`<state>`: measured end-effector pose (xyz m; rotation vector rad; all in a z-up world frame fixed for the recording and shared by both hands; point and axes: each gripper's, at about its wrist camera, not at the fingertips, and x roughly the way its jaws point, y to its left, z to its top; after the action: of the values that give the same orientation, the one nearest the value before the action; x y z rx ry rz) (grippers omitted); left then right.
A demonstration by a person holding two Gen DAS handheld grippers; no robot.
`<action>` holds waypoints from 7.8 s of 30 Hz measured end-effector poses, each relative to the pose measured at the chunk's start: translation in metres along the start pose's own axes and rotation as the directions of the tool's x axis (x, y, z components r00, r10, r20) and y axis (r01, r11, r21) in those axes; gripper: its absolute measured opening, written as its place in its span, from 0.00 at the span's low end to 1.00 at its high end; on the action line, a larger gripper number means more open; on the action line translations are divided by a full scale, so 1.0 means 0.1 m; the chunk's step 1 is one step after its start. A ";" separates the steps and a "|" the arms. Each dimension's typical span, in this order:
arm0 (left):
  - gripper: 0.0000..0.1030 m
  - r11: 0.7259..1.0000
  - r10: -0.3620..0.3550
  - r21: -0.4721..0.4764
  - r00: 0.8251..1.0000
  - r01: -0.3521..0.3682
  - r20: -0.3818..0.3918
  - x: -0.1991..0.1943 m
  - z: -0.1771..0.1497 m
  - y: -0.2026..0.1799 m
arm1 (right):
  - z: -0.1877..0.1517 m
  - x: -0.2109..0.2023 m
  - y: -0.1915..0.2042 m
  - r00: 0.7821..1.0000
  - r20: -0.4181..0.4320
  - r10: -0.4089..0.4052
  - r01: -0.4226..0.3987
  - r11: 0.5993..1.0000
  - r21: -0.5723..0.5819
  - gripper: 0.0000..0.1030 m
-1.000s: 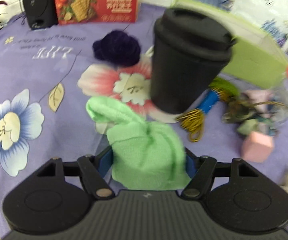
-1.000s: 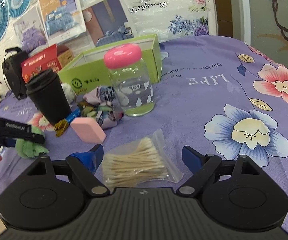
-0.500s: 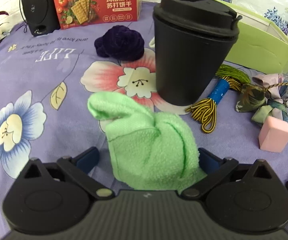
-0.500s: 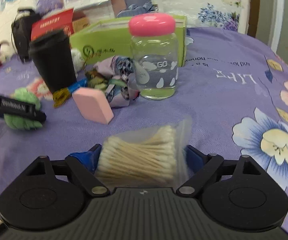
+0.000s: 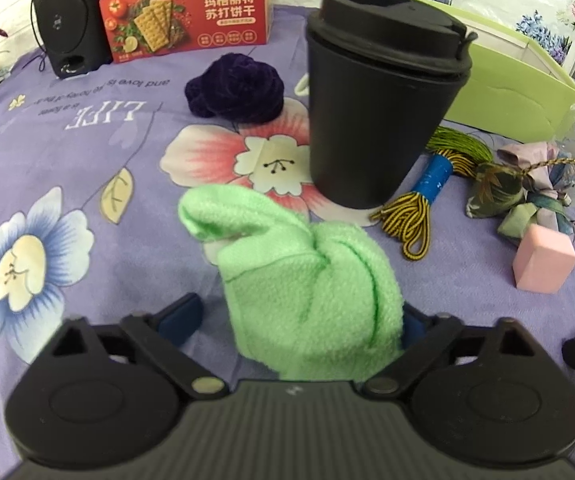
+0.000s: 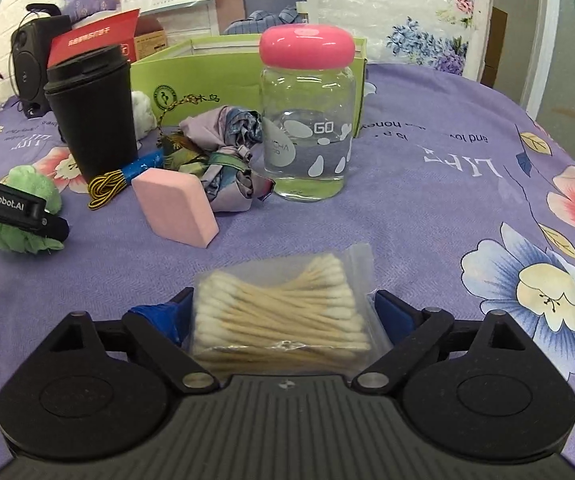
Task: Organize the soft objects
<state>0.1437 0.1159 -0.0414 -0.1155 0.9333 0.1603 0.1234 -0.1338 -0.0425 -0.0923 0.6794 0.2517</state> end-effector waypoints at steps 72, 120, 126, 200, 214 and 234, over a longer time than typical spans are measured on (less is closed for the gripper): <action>1.00 0.984 -0.123 0.160 0.950 0.080 0.286 -1.09 1.60 -0.43 | 2.15 -0.35 -0.26 0.980 0.193 0.044 -0.040 0.999 -0.026 0.65; 1.00 1.000 -0.013 0.017 0.997 0.012 0.070 -0.67 0.08 0.17 | 0.30 -0.49 -0.42 0.992 0.087 -0.089 0.055 0.941 0.333 0.67; 1.00 1.000 -0.004 0.000 0.999 0.004 0.053 -0.60 0.09 0.24 | 0.38 -0.32 -0.20 0.998 0.061 0.009 -0.027 0.950 0.310 0.67; 1.00 0.996 0.084 -0.030 0.995 -0.086 -0.047 -0.14 0.26 0.56 | 0.61 0.19 0.68 0.800 -0.239 0.551 -0.564 0.826 0.017 0.70; 1.00 0.998 0.059 0.008 0.998 -0.059 -0.017 -0.29 0.25 0.39 | 0.56 -0.20 0.37 0.899 -0.039 0.437 -0.436 0.899 0.026 0.70; 1.00 0.997 -0.045 0.057 0.997 0.049 -0.062 -0.17 0.15 -0.87 | 0.21 -0.11 -0.52 0.983 -0.007 0.181 -0.166 0.918 0.361 0.70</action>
<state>0.1620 0.0312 -0.0156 -0.0882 0.9945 0.0862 0.1413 -0.1829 -0.0190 0.3162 0.7653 0.2931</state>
